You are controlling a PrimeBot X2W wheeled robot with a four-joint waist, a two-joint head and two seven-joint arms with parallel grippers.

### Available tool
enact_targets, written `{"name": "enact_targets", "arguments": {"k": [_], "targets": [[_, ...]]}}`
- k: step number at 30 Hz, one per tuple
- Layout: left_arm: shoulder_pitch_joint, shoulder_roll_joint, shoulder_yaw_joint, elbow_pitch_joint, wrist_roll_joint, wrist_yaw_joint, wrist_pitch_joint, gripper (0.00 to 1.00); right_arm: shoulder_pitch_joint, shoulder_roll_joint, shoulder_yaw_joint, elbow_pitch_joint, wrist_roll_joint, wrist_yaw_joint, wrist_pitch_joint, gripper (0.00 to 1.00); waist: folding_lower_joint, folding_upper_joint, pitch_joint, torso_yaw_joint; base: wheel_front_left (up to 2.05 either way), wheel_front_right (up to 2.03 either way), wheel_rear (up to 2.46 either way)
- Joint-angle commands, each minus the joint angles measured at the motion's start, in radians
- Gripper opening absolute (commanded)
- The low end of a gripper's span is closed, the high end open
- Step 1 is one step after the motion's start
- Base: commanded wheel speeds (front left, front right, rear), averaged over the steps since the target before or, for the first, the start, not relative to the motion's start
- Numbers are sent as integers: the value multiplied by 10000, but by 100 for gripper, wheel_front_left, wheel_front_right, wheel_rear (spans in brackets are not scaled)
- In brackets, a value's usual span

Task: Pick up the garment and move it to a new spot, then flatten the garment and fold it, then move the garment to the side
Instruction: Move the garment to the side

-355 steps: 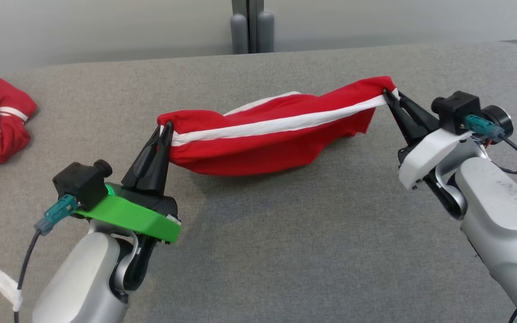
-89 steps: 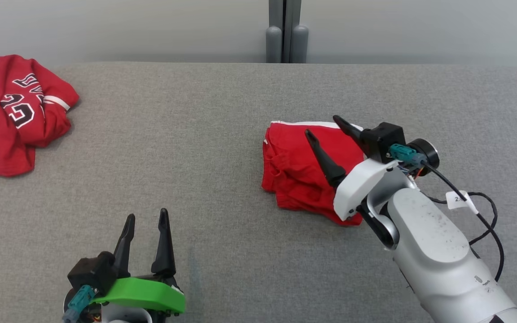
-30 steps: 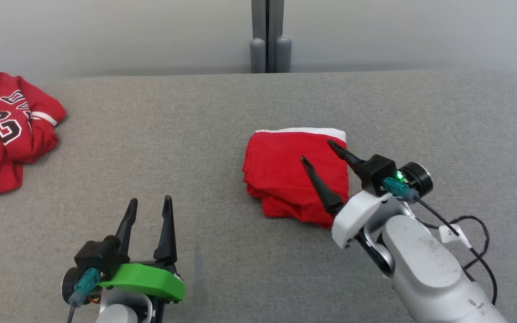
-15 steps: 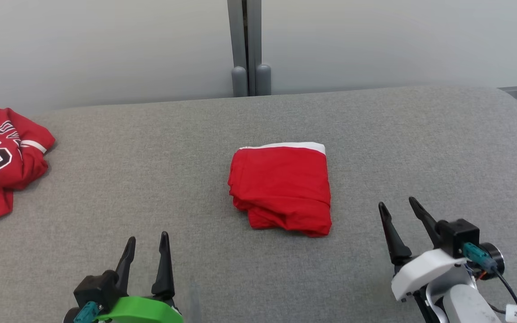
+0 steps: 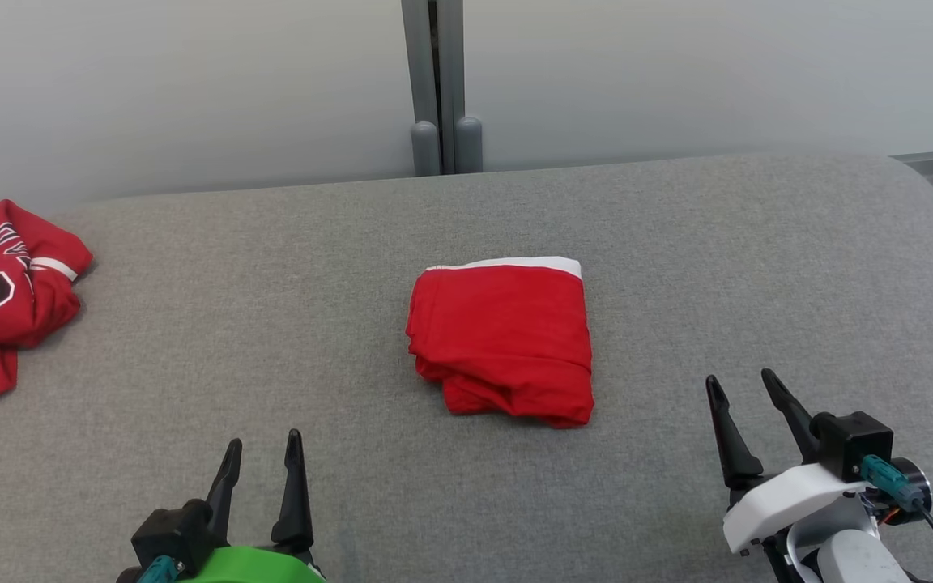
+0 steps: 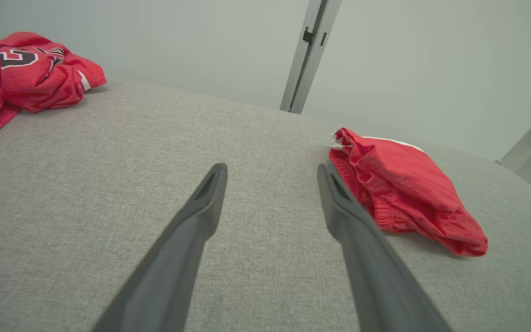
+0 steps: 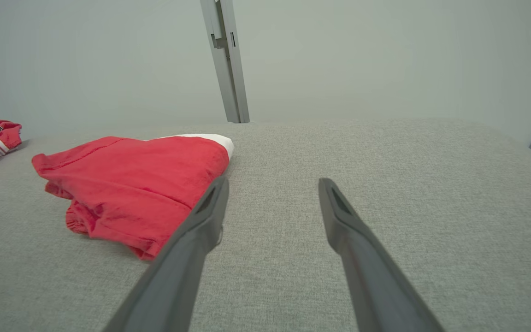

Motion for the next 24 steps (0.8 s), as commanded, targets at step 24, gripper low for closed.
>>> {"name": "enact_targets", "arguments": {"k": [24], "targets": [[-41, 28, -83, -183, -10, 121, 1, 100, -1879, -35, 345, 484, -840, -11, 925, 100, 0, -1, 105, 461, 0, 0, 0]]}}
